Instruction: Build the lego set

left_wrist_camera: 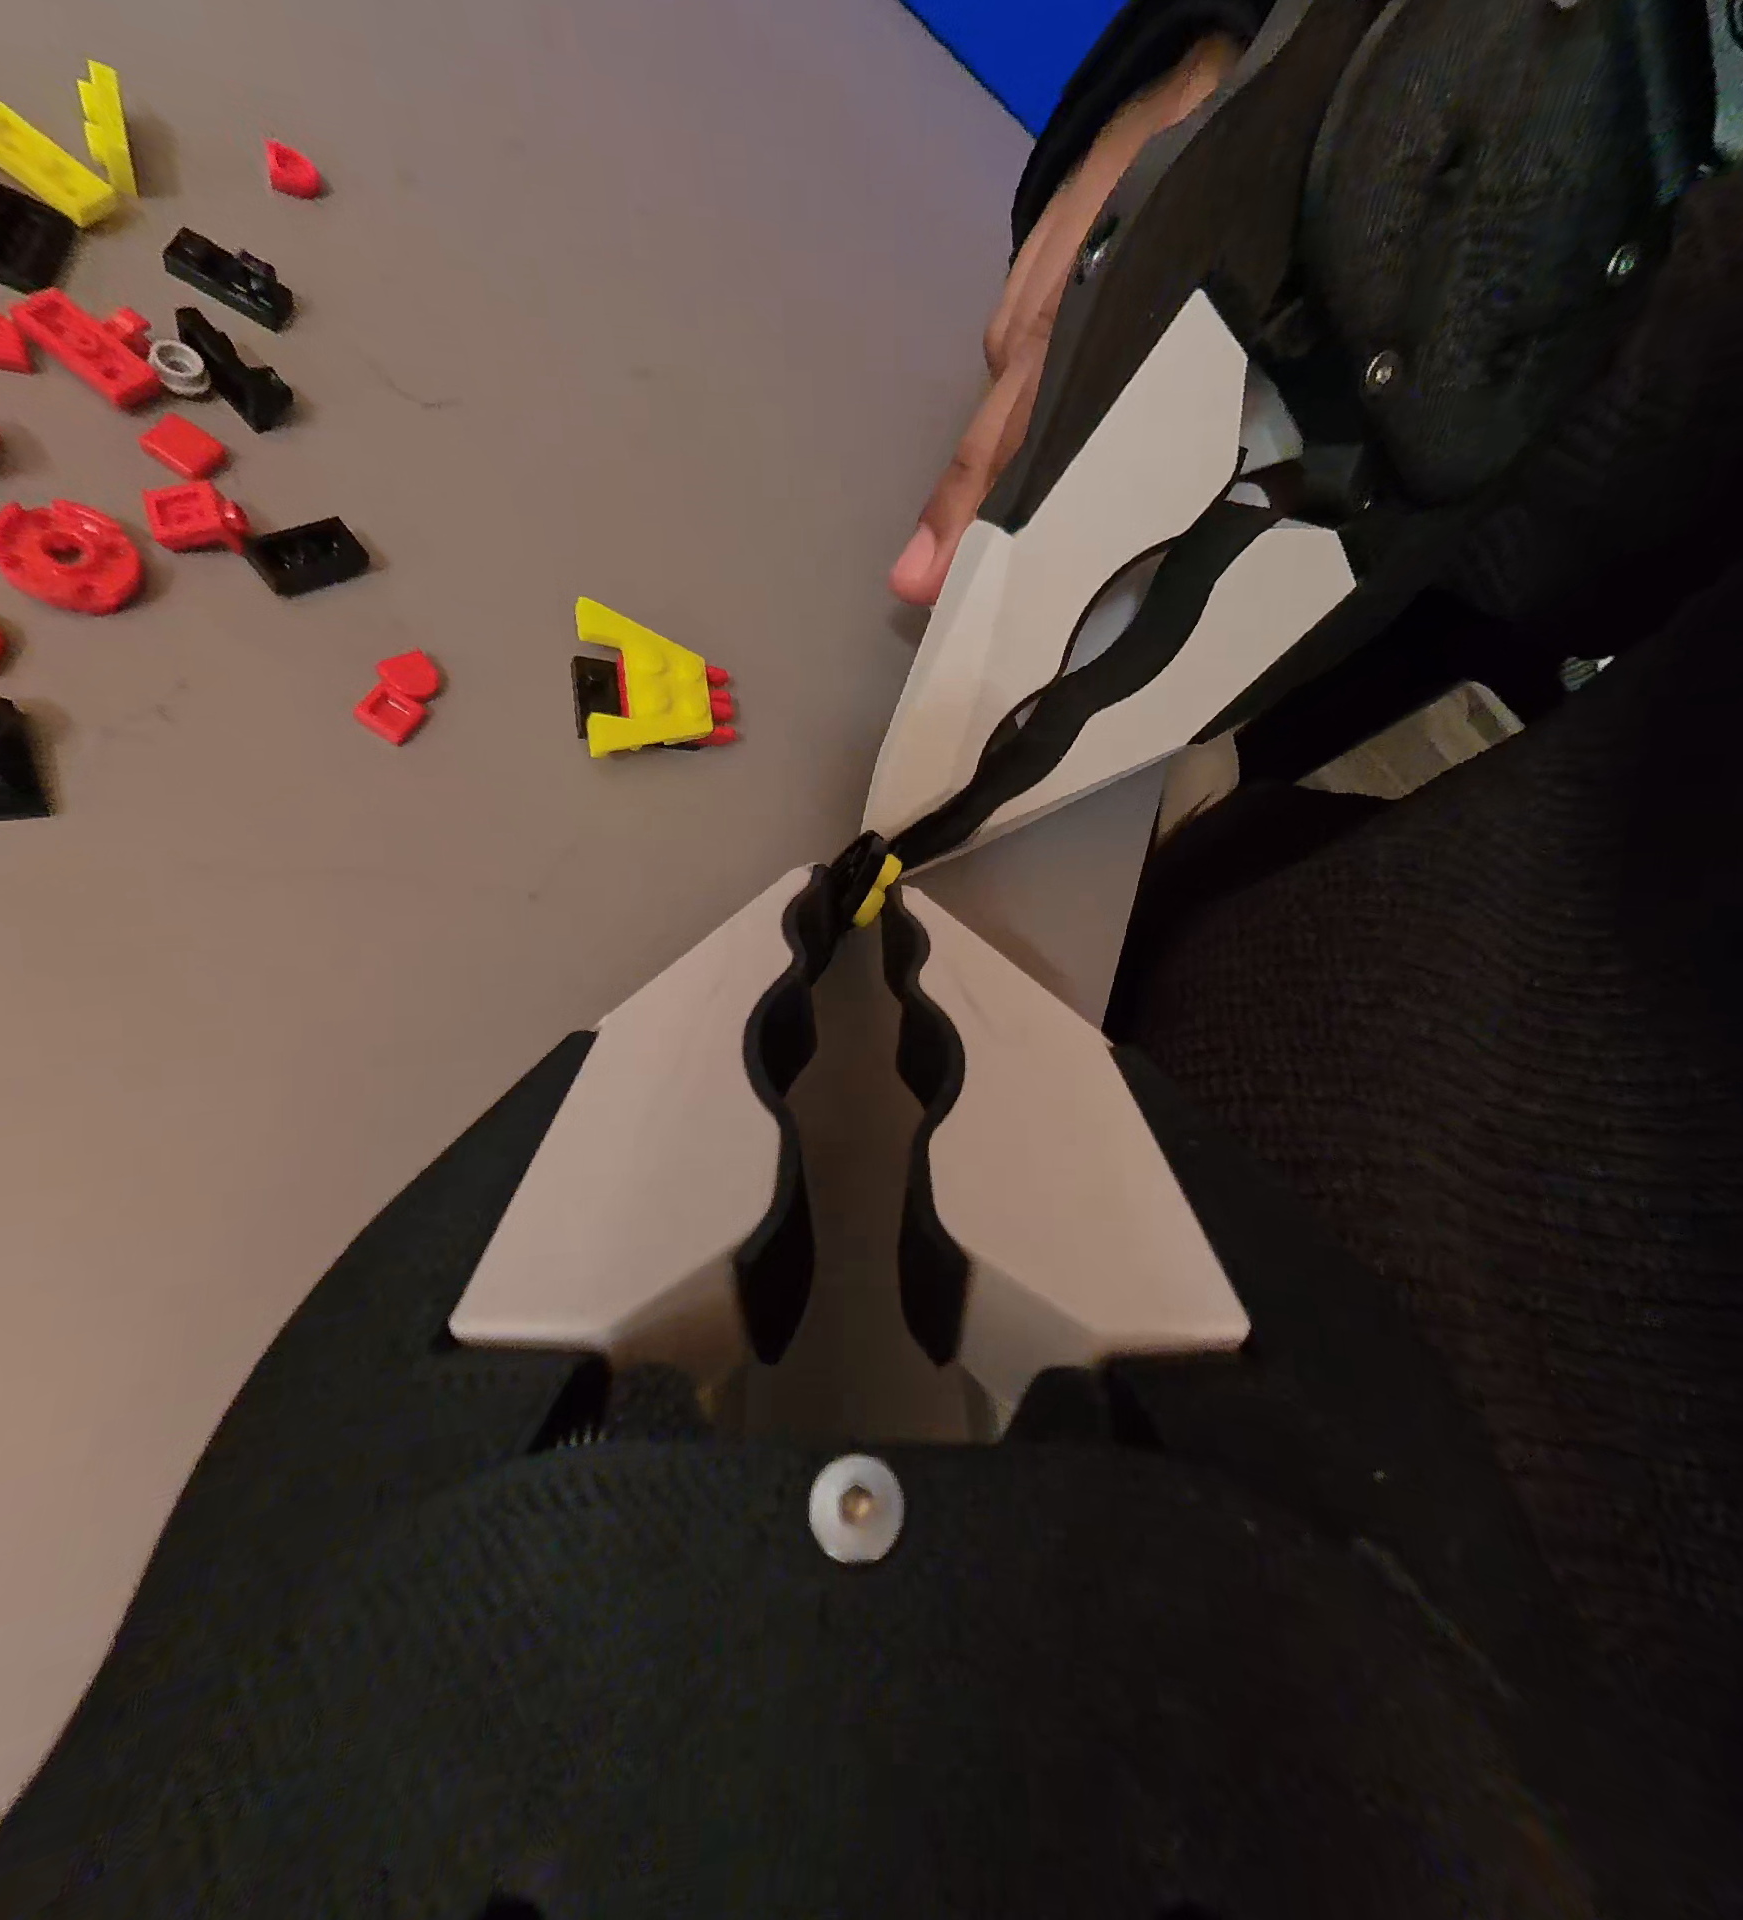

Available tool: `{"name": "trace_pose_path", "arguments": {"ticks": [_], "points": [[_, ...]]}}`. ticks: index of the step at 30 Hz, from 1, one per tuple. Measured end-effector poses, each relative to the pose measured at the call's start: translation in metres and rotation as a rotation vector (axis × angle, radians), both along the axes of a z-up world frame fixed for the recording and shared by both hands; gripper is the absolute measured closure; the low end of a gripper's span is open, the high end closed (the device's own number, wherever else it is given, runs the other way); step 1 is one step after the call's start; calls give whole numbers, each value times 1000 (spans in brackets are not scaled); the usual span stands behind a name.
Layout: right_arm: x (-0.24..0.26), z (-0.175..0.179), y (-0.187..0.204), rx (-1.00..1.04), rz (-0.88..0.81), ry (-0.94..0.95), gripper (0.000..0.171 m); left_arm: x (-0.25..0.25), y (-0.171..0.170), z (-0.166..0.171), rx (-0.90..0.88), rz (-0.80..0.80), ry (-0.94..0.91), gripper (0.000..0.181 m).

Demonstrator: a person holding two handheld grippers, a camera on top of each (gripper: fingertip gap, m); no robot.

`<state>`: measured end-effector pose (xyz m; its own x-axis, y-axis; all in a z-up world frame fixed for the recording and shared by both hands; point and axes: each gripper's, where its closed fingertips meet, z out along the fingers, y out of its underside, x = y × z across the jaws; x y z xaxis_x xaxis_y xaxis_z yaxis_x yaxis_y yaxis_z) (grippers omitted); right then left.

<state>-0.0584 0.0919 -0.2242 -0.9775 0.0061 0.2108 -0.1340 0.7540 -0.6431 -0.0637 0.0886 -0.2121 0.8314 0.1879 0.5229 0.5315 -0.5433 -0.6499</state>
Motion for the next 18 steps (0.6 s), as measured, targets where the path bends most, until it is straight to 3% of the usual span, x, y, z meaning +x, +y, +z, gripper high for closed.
{"name": "trace_pose_path", "arguments": {"ticks": [10, 13, 16, 18], "points": [[11, 1, 4, -20, 24, -130, 170, 9, 5, 4, 18, -35, 31, 175], [-17, 18, 3, -153, -111, -90, 171, -15, 1, 20, 97, 32, 173, 176], [-51, 29, 17, -265, -300, -122, 144, -44, -10, 35, 138, 138, 345, 176], [-62, 32, 24, -334, -391, -245, 145, -49, -10, 39, 145, 162, 410, 176]]}}
